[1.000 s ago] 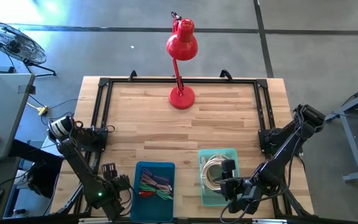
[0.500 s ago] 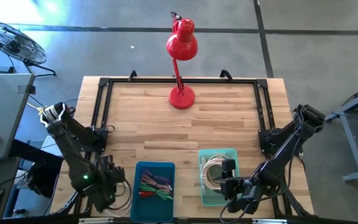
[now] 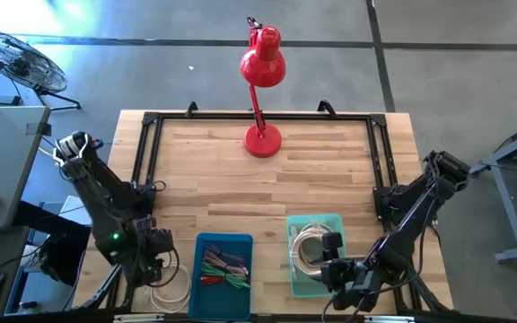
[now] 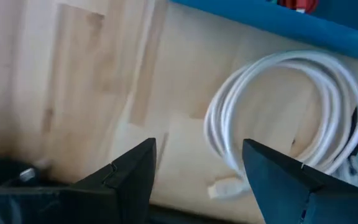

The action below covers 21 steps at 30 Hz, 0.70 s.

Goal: Pick & Place USB Port
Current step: Put the white USB cable into the green bin

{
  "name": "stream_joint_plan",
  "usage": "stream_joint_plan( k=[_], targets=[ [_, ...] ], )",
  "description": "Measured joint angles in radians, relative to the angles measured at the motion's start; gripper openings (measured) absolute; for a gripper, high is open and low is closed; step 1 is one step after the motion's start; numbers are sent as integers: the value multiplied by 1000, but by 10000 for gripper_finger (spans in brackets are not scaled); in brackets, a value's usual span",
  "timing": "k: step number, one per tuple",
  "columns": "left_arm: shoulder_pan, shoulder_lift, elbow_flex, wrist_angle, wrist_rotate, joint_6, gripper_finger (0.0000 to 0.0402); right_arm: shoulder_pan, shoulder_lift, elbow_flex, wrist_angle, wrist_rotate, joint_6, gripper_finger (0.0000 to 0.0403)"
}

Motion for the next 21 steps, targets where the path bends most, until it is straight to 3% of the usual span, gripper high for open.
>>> stream_joint_plan(
  k=[9,21],
  targets=[
    [0,-5,-103,323,-24,8,233,-1,0,0,-1,43,-4,169],
    [0,136,-107,339,73,-1,233,6,0,0,-2,37,30,169]
  ],
)
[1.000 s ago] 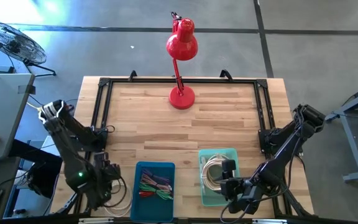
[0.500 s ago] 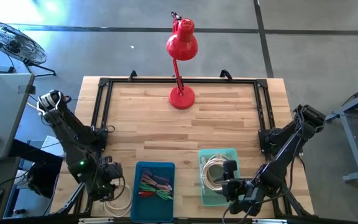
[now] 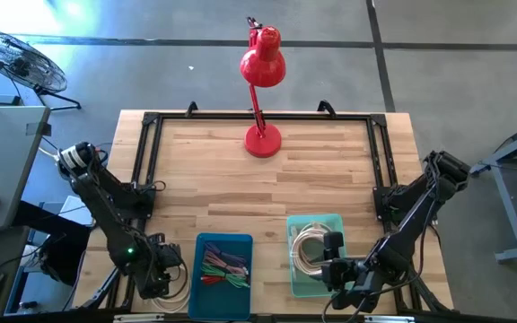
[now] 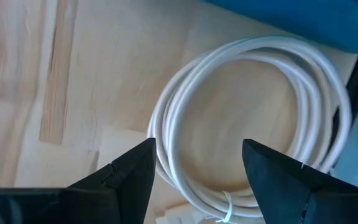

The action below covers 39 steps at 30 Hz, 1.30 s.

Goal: Pick & Place USB Port
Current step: Put the white USB cable into the green bin

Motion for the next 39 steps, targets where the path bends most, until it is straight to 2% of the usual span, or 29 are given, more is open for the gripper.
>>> stream_joint_plan(
  k=[7,14,39],
  targets=[
    [0,27,0,21,-5,0,233,0,0,0,2,0,0,169],
    [0,29,0,17,-67,0,233,0,0,0,-4,16,-10,169],
    [0,29,0,6,-72,-1,233,0,0,0,-16,30,0,169]
  ],
)
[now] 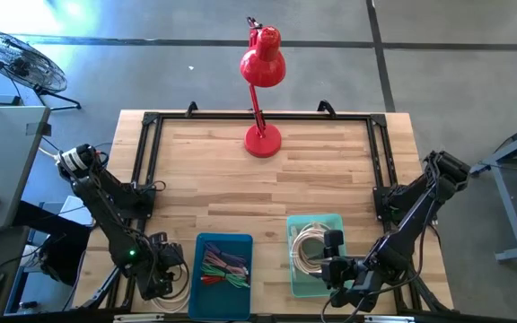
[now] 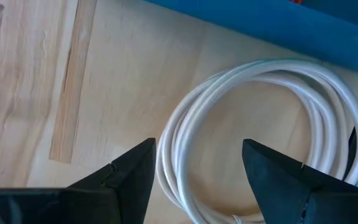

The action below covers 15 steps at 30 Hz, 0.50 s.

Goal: Pick & Place USB Port
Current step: Put the white USB cable into the green bin

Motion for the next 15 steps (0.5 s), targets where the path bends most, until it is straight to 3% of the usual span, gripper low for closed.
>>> stream_joint_plan(
  k=[15],
  targets=[
    [0,87,2,-31,47,-70,233,0,0,0,-1,1,0,169]
  ],
)
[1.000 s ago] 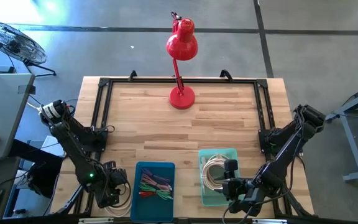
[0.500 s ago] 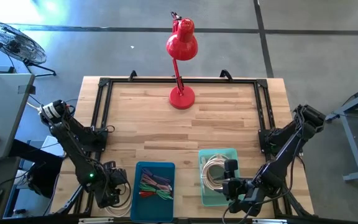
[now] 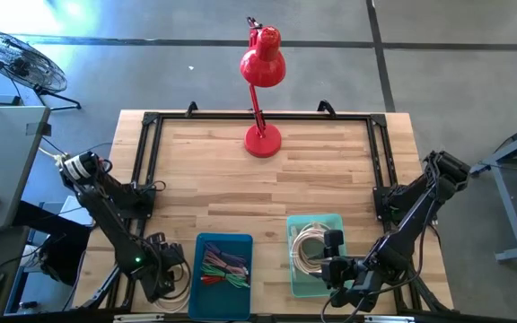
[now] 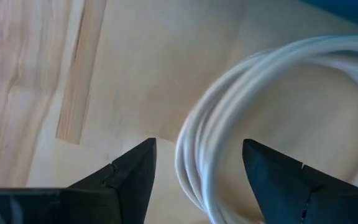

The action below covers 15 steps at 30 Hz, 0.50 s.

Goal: Pick & Place USB Port
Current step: Put the white USB cable into the green bin

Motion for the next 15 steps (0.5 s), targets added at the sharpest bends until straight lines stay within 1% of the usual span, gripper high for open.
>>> stream_joint_plan(
  k=[4,6,8,11,15],
  targets=[
    [1,29,0,-23,15,-6,228,0,0,0,-3,1,0,169],
    [0,47,-1,-20,51,-38,215,0,0,0,-3,6,0,169],
    [0,63,-1,-3,104,-69,193,0,0,0,-4,7,0,169],
    [0,88,2,5,148,-68,139,0,0,0,-3,7,0,169],
    [1,110,5,5,175,-55,34,0,0,0,-4,7,0,169]
  ],
)
